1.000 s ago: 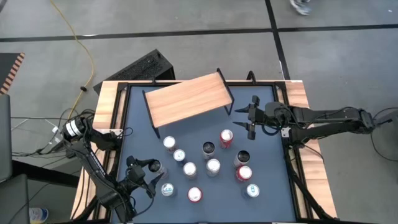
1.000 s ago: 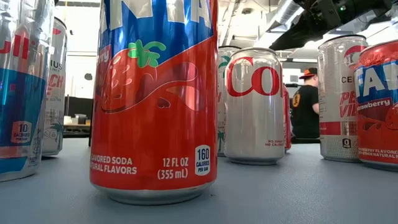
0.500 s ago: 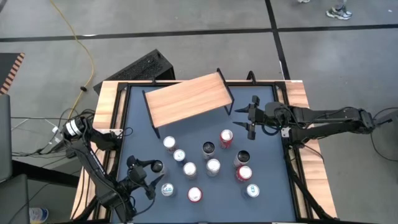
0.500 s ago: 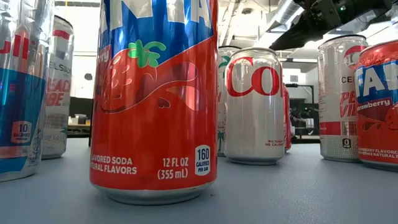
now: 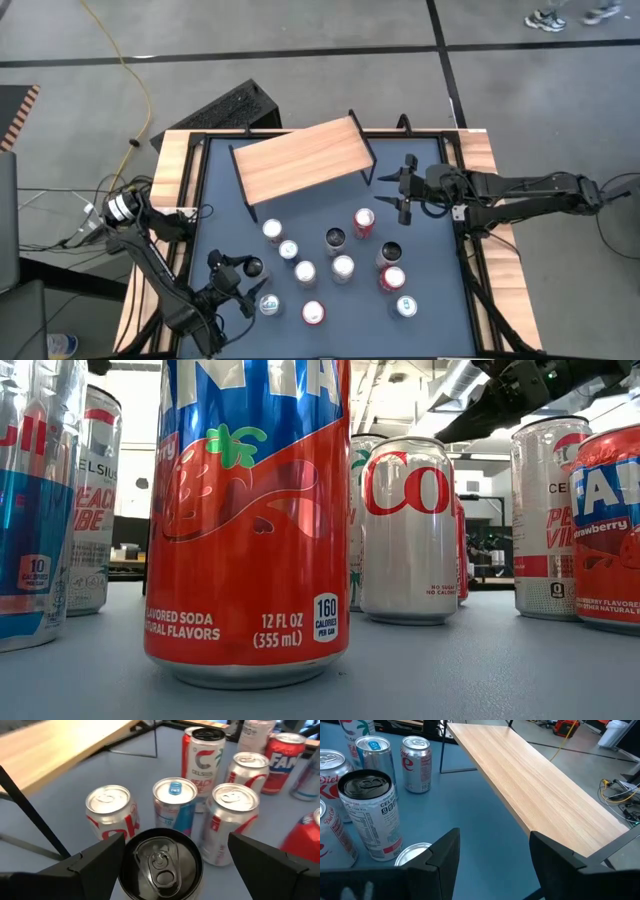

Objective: Place canned beverage on shelf
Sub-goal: Put the left white pink soda can on the shelf

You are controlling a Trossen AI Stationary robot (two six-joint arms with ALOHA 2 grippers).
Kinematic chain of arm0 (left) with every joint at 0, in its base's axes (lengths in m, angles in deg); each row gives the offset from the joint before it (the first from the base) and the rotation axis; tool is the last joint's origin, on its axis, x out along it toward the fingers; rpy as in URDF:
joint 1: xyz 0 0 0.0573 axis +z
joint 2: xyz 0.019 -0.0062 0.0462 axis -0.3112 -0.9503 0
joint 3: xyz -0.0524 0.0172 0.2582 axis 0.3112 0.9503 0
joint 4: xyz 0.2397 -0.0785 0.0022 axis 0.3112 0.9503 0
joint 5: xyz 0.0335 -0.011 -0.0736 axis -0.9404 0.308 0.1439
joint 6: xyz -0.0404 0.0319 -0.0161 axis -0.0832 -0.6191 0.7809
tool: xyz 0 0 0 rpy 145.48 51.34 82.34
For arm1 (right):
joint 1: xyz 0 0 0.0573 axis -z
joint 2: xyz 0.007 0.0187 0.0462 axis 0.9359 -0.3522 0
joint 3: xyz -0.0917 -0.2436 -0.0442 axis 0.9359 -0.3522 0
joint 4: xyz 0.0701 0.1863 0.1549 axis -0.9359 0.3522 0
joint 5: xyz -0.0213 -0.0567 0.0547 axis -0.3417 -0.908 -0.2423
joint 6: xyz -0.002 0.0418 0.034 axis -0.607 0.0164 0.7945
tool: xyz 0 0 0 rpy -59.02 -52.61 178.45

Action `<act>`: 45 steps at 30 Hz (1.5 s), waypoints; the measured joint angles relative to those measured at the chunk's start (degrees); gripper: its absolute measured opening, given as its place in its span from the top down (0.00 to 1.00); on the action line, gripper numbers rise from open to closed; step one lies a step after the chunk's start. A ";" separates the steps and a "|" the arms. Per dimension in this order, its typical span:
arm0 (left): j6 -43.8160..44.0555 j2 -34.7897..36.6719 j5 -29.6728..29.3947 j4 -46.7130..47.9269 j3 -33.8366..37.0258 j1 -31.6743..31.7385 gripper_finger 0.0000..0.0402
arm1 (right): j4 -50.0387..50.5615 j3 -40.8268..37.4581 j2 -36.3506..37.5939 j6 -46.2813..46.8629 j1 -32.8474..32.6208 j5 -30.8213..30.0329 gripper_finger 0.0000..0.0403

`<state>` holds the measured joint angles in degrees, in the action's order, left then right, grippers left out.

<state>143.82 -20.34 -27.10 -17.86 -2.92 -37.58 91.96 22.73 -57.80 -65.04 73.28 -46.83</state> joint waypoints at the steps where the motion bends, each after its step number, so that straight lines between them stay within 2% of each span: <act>1: 0.17 -0.39 -0.11 0.07 0.00 0.07 0.15 | 0.00 0.00 0.00 0.00 0.00 0.00 0.44; 8: 2.58 -1.40 0.24 1.23 -0.12 0.10 0.15 | -0.02 0.00 -0.02 0.07 0.00 0.00 0.44; 15: -0.09 -1.47 3.27 3.42 -3.88 0.45 0.15 | -0.15 0.00 -0.37 0.13 0.00 0.00 0.44; 29: 2.27 -1.54 4.69 13.36 -7.58 0.44 0.15 | -1.46 -0.02 -7.82 -0.06 0.00 0.00 0.44; 33: 5.47 -1.54 2.80 13.25 -6.50 -0.26 0.15 | -2.52 -0.02 -7.23 -0.46 0.00 0.00 0.44; 41: 9.11 -2.30 3.55 12.64 -2.91 -0.21 0.15 | -2.37 -0.02 -4.97 -0.16 0.00 -0.02 0.44; 45: 9.90 -2.30 3.83 9.37 -1.06 -0.21 0.15 | -2.21 -0.02 -4.96 -0.07 0.00 -0.02 0.44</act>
<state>153.72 -22.64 -23.26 -8.49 -3.98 -37.79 89.75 22.71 -62.76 -65.11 73.28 -46.86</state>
